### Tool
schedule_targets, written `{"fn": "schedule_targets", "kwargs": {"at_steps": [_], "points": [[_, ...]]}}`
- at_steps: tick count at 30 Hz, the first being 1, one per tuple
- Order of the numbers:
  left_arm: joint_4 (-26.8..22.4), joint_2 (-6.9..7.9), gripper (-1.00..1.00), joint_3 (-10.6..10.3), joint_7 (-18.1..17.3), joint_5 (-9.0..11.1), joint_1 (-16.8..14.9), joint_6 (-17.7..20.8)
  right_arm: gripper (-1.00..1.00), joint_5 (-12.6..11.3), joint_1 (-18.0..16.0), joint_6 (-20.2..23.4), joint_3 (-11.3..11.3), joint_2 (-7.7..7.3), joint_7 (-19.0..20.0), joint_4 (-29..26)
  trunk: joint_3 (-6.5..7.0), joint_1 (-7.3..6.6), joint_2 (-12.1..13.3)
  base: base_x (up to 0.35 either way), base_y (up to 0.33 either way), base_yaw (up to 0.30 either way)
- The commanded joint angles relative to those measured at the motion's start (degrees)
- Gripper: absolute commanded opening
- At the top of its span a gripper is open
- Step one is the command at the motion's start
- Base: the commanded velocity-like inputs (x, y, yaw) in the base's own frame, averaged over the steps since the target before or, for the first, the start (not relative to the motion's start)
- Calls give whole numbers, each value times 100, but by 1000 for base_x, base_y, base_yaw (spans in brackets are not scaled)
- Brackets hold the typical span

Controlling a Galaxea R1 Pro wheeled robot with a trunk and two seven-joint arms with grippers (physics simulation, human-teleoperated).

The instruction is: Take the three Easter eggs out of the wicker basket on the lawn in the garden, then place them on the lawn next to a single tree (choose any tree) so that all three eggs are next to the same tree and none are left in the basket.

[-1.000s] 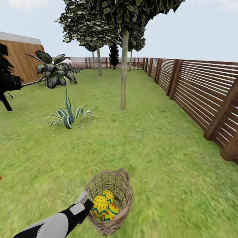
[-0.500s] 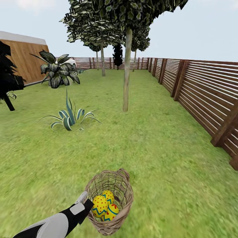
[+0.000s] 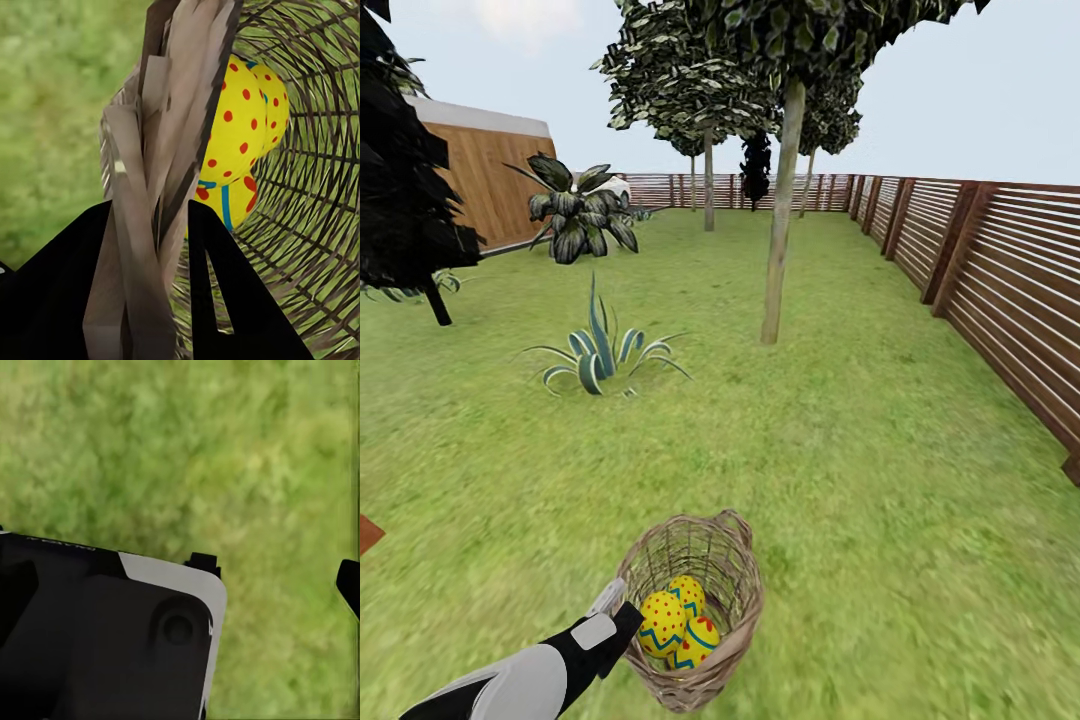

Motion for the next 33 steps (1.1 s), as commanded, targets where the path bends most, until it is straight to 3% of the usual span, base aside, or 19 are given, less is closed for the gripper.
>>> {"fn": "schedule_targets", "kwargs": {"at_steps": [1, 33], "points": [[1, 0, -100, 72, 18, -36, -8, 11, 100, 48, -11, -39, -49, -4, 8, 24, -11, 7, -12, 310, -121, 6], [1, 0, -100, 72, 18, -36, -8, 11, 100, 51, -11, -30, -49, 1, 8, 33, -11, 7, -12, 310, -121, 15]]}}
